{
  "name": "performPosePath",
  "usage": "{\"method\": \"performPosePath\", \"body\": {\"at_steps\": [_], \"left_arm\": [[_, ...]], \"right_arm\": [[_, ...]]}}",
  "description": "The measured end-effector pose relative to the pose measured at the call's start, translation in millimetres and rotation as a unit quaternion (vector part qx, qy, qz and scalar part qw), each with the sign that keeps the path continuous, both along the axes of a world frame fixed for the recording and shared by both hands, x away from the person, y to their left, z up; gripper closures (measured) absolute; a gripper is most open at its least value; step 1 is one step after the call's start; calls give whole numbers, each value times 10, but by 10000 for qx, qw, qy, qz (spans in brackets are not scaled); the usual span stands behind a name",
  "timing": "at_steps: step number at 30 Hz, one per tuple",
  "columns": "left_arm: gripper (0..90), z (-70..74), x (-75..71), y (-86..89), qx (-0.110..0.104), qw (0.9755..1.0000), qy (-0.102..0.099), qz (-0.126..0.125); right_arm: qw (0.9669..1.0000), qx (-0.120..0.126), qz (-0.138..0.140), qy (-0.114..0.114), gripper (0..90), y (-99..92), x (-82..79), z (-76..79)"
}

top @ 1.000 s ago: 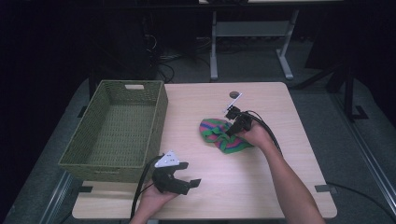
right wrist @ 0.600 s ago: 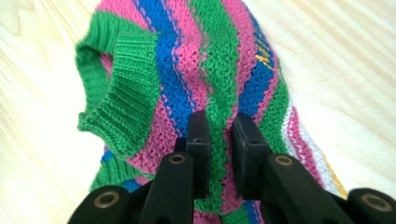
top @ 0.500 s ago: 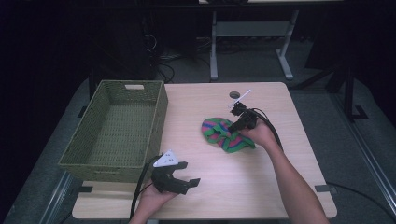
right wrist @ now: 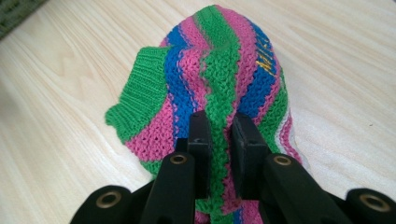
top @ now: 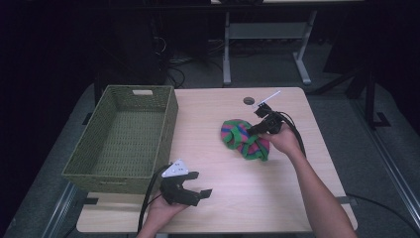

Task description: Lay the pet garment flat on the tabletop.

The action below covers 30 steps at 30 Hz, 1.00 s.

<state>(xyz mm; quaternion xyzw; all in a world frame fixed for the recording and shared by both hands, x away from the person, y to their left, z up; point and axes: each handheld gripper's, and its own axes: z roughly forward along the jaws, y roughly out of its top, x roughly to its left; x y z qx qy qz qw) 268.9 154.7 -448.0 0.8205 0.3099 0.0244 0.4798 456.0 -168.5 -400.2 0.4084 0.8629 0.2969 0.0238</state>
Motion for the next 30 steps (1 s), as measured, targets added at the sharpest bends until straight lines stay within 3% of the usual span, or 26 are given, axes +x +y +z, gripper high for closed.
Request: {"method": "performPosePath", "body": {"at_steps": [5,6,12,30], "left_arm": [[165,0,-3,-2,-2,10000,2,0],[165,0,-5,-4,-8,10000,-1,5],[165,2,-9,-3,-20,10000,1,17],[165,13,-10,28,-80,9999,-23,66]], "right_arm": [[9999,109,-17,-74,794,-23,-27,74],[9997,235,-30,-105,794,-36,-39,110],[9988,453,-89,-170,794,-65,-93,209],[9940,1011,125,-398,794,-141,-372,525]]}}
